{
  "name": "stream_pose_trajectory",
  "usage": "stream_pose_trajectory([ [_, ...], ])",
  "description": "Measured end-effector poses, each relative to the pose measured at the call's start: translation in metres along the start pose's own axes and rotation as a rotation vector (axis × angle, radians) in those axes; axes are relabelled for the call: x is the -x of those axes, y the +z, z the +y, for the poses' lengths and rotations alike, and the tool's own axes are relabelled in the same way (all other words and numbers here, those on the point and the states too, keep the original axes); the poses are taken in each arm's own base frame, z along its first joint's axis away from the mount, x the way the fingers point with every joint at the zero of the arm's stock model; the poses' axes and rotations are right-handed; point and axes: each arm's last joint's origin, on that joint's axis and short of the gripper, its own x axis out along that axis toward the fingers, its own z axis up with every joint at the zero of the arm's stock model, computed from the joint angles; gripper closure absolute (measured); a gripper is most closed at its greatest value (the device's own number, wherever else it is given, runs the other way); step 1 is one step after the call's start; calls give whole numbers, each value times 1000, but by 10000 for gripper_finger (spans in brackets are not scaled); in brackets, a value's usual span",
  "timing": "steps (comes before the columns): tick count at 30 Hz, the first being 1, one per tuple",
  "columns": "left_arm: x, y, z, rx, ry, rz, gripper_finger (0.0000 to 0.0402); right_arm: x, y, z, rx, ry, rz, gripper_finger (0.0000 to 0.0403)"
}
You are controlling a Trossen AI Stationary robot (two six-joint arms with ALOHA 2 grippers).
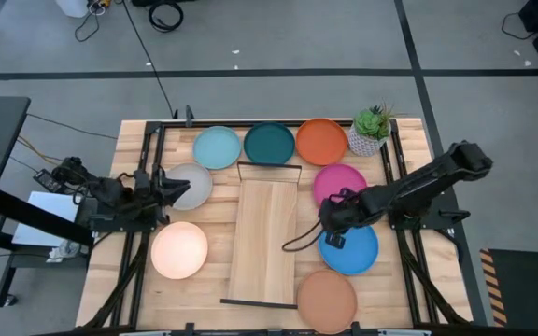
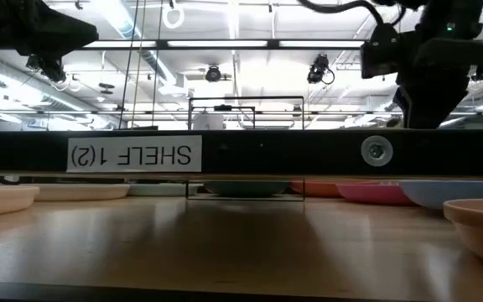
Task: Place and stack plates onto a shelf
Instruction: Put the blue plate on the shelf
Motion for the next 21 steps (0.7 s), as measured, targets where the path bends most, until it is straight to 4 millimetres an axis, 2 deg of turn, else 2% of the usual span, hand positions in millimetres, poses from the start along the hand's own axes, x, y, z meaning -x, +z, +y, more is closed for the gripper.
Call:
stream_pose_trajectory([
  [4,0,1,0,-81,0,-5,297,-5,10,21,-50,36,77,303],
  [8,0,6,0,-162,-1,-51,290,-1,14,46,-141,83,115,303],
  [15,1,12,0,-218,5,-97,290,6,-1,88,-183,97,93,302],
  [18,1,12,0,-216,6,-98,290,0,-8,99,-173,105,111,290],
  [21,1,12,0,-215,5,-99,290,-11,-11,104,-187,104,169,261],
])
